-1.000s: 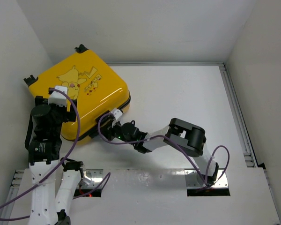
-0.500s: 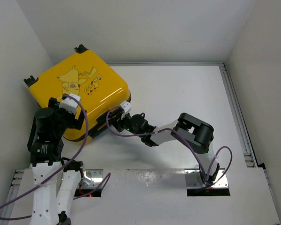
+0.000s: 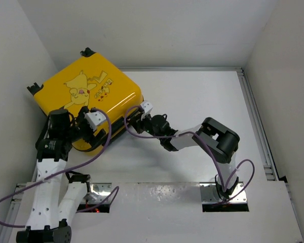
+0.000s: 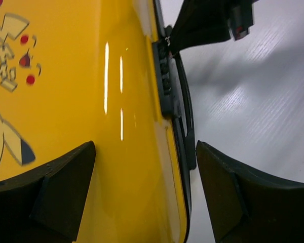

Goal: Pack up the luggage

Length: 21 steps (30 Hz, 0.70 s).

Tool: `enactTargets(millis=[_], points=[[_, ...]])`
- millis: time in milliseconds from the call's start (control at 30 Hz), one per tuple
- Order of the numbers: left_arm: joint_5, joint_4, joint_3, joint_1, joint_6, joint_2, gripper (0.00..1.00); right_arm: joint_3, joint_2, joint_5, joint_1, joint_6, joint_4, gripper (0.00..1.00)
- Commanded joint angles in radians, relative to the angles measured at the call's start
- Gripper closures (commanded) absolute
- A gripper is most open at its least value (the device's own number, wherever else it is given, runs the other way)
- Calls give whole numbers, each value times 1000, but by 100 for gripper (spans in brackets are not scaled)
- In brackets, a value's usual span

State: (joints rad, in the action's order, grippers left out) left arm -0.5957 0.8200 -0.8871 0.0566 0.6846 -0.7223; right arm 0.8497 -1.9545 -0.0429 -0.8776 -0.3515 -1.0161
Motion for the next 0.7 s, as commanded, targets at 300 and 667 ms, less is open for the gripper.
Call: enactTargets(millis=[300, 667], points=[[107, -154, 70, -232, 56, -29, 17, 132, -80, -68, 20, 19, 17, 100], [308, -266, 123, -495, -193, -167, 22, 207, -112, -106, 26, -32, 62, 100]])
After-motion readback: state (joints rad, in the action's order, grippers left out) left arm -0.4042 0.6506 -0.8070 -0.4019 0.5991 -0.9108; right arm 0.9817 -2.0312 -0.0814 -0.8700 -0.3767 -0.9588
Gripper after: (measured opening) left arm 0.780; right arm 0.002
